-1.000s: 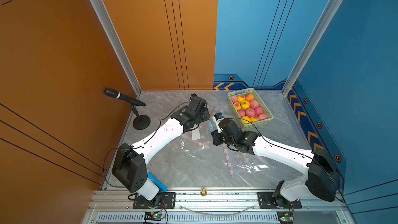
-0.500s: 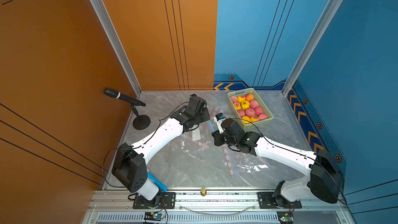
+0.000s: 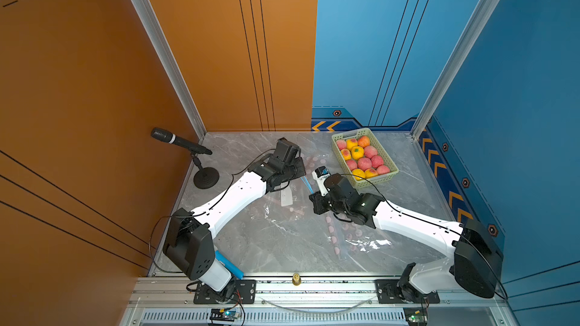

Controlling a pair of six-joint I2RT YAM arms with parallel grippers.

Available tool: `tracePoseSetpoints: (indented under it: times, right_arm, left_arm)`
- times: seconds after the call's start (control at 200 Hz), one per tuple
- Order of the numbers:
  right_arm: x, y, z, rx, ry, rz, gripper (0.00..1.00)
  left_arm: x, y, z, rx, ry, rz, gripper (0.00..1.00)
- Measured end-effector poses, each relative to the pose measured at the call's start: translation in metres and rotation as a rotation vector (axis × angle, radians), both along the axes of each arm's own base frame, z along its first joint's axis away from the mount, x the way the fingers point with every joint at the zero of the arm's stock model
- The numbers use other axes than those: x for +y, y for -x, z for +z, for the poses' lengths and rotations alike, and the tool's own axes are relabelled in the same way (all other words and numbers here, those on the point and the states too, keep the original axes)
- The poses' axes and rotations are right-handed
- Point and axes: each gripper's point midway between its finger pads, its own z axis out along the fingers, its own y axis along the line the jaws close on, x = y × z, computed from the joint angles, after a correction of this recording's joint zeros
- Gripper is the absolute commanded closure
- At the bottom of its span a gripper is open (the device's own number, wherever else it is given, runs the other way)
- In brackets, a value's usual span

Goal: Place the peach in a zip-top bag and seal the zipper
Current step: Open the zipper of the food storage bag at the center of the board.

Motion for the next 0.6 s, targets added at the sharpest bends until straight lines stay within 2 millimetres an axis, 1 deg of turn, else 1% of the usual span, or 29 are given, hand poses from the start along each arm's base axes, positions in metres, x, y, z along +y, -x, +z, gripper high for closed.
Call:
tracePoseSetpoints:
  times: [0.35, 0.451, 0.601]
  right_arm:
    - [-0.001, 0.004, -0.003, 0.015, -0.005, 0.013, 0.92]
    - [-0.005, 0.009, -0.008, 0.032, 0.011, 0.016, 0.92]
    - [-0.012, 0.017, -0.020, 0.074, 0.048, 0.024, 0.85]
  left_arm:
    - [0.006, -0.003, 0.001, -0.001, -0.001, 0.007, 1.00]
    - [0.011, -0.007, 0.002, -0.006, 0.001, 0.023, 1.00]
    - [0.022, -0.015, 0.005, -0.026, -0.004, 0.059, 1.00]
